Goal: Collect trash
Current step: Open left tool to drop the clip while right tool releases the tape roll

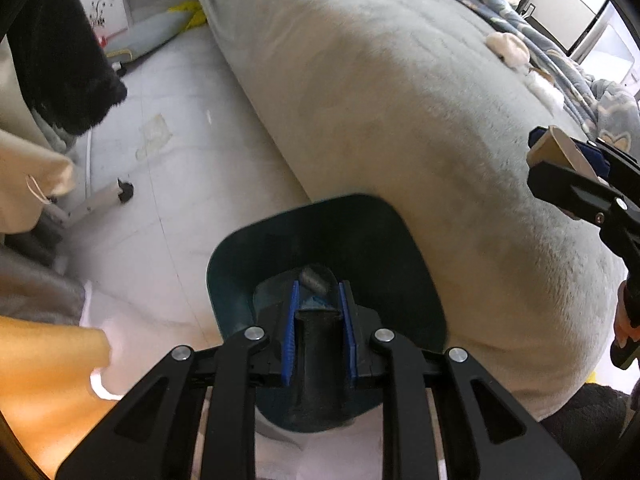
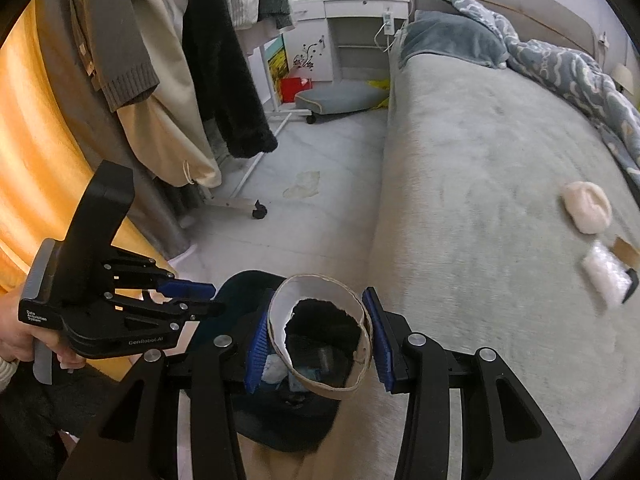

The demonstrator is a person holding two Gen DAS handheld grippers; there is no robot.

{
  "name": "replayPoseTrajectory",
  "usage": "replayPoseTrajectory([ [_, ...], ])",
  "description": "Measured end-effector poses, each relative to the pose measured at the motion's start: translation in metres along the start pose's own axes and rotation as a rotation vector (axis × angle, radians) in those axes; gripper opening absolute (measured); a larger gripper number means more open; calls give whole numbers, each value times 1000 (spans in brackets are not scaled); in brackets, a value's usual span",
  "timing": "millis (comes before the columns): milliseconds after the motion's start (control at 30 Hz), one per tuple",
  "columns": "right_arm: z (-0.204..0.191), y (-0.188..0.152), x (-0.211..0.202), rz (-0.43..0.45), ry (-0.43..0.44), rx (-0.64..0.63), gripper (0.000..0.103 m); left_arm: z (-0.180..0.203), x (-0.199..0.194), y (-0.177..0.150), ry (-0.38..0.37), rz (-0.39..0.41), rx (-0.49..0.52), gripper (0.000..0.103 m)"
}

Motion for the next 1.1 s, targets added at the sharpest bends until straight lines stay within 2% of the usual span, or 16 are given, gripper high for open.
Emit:
replayPoseTrajectory([
  [33,-2,0,3,-6,5,2,44,-2,1,-1,-1,-11,1,32],
  [67,-3,2,8,-14,9,6,44,-4,1,-2,4,-14,7,48],
  [100,-4,2,11,-20,10,8,44,-5,1,-3,5,-14,13,56],
  [267,-10,0,32,-73,22,28,44,-11,-5,-3,-1,1,9,66],
  [600,-19,-12,71,-188,35,51,44,-24,-28,8,-22,86,-8,77],
  [700,-21,-17,81,-218,42,58,44,-25,-36,12,-30,126,-4,88],
  [1100,-39,-39,115,-338,84,43,47,-30,-87,29,-78,351,-11,95],
])
Point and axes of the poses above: each gripper's, at about its wrist camera, not at the fingertips, and x roughly the way its jaws point, z to its right, y to its top, the point moved 5 cm from there along x, roughly the way its jaws point, and after that the axes turned 8 degrees about -x, right-handed, at the moved point
